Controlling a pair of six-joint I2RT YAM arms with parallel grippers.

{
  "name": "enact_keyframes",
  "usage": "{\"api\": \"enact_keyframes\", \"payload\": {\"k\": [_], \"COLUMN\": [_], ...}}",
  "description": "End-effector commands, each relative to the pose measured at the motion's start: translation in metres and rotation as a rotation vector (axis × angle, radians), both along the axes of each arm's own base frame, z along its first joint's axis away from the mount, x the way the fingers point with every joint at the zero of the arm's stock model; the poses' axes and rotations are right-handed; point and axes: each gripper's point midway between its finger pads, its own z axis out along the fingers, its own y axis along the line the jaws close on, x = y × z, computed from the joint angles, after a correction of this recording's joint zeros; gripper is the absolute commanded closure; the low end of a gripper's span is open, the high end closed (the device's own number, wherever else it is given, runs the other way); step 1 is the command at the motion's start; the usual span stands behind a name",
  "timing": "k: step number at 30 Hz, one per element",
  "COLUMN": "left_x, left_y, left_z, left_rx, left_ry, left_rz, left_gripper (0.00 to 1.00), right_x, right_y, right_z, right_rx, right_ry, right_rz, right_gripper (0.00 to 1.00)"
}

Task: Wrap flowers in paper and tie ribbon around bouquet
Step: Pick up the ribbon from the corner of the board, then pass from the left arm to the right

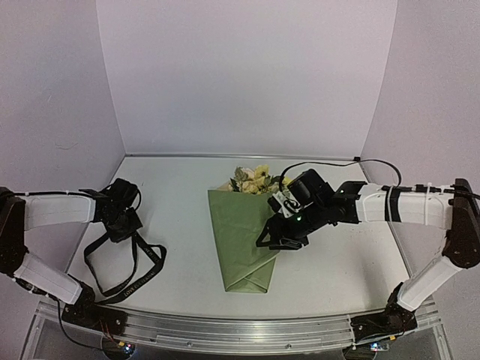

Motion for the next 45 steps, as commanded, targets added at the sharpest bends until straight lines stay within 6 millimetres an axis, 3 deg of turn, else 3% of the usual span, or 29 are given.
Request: {"api": "enact_keyframes", "payload": {"k": [1,10,15,21,23,24,26,28,31,37,45], "left_x": [0.041,-0.01,-0.038,-0.096,-0.109,-0.106,-0.092,-0.077,-0.065,-0.067,-0.039], "left_y": [-0.096,-0.257,-0.34,-0.394,-0.405,-0.406,-0.405,-0.401,-0.4,-0.409,-0.393], "left_z": [0.112,0.212,0.211,0.197,0.19,0.186,0.177,0.177,0.178,0.202,0.246], "left_rx": [-0.147,-0.427,-0.508,-0.626,-0.634,-0.619,-0.562,-0.511,-0.48,-0.562,-0.843], "left_ry": [-0.335,-0.527,-0.463,-0.368,-0.332,-0.326,-0.349,-0.391,-0.413,-0.417,-0.37], "left_rz": [-0.412,-1.045,-1.322,-1.608,-1.664,-1.649,-1.573,-1.5,-1.447,-1.455,-1.33], "left_gripper": [1.0,1.0,1.0,1.0,0.98,0.94,0.99,0.98,1.0,1.0,1.0], "right_x": [0.008,0.028,0.043,0.044,0.045,0.044,0.04,0.035,0.026,0.01,0.008], "right_y": [-0.007,-0.005,-0.051,-0.122,-0.151,-0.158,-0.168,-0.165,-0.144,-0.073,-0.012], "right_z": [0.028,0.061,0.055,0.031,0.026,0.027,0.029,0.03,0.03,0.036,0.065], "right_rx": [0.005,0.053,-0.108,-0.308,-0.396,-0.414,-0.448,-0.434,-0.33,-0.03,0.226], "right_ry": [-0.152,-0.374,-0.489,-0.583,-0.628,-0.643,-0.649,-0.63,-0.575,-0.535,-0.573], "right_rz": [0.038,0.053,-0.089,-0.271,-0.346,-0.355,-0.351,-0.318,-0.259,-0.087,0.069], "right_gripper": [0.49,0.43,0.38,0.34,0.3,0.27,0.25,0.24,0.25,0.28,0.27]}}
